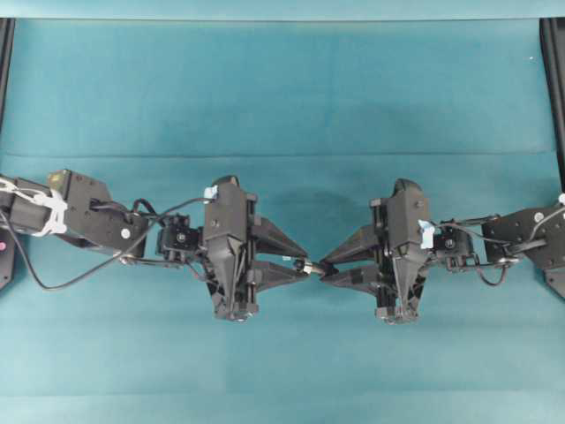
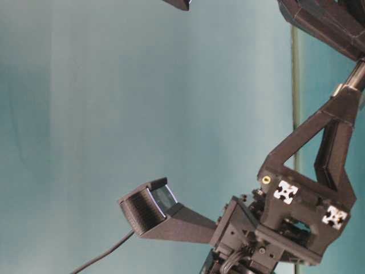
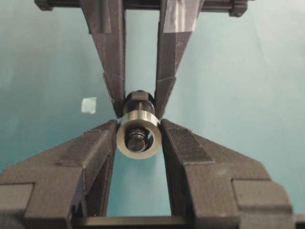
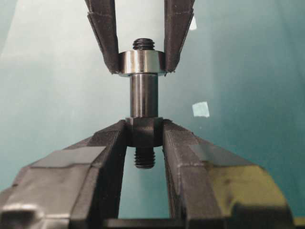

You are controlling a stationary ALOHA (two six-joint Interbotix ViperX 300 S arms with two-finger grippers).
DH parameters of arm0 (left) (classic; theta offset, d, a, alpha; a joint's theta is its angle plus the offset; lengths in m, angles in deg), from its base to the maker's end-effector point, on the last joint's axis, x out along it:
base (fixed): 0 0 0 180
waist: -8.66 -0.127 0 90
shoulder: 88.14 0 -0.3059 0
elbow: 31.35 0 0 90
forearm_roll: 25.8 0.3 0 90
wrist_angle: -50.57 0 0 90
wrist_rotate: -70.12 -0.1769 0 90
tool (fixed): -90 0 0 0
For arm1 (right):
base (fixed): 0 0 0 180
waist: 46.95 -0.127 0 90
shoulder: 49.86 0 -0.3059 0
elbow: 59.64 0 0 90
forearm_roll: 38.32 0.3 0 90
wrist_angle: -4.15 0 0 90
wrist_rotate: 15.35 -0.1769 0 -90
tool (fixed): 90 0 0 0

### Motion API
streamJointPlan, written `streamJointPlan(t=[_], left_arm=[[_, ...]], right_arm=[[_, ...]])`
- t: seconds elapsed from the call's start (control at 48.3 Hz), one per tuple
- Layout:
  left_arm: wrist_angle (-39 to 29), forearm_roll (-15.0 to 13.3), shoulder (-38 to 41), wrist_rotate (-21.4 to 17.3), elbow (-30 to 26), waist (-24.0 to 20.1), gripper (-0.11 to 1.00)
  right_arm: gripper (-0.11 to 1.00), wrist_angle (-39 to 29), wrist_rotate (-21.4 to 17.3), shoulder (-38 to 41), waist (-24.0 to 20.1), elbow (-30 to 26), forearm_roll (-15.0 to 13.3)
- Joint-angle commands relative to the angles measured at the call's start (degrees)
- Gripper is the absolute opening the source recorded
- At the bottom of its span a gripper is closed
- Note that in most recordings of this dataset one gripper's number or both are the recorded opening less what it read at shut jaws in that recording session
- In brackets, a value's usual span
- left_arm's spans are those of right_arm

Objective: Insert the washer onto the shaft with both hands.
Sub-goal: 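Slide the washer along the shaft down to the hex collar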

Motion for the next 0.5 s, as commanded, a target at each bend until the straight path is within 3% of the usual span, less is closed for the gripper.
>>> streamJointPlan(t=[0.0, 0.476], left_arm=[[0.35, 0.09, -0.26, 0.0, -1.14, 0.18, 0.35], [-0.7, 0.09, 0.09, -0.09, -1.58, 0.18, 0.35]], right_arm=[[0.0, 0.79, -0.35, -0.35, -0.09, -1.14, 0.09], [0.0, 0.62, -0.35, 0.0, -0.09, -1.67, 0.09]])
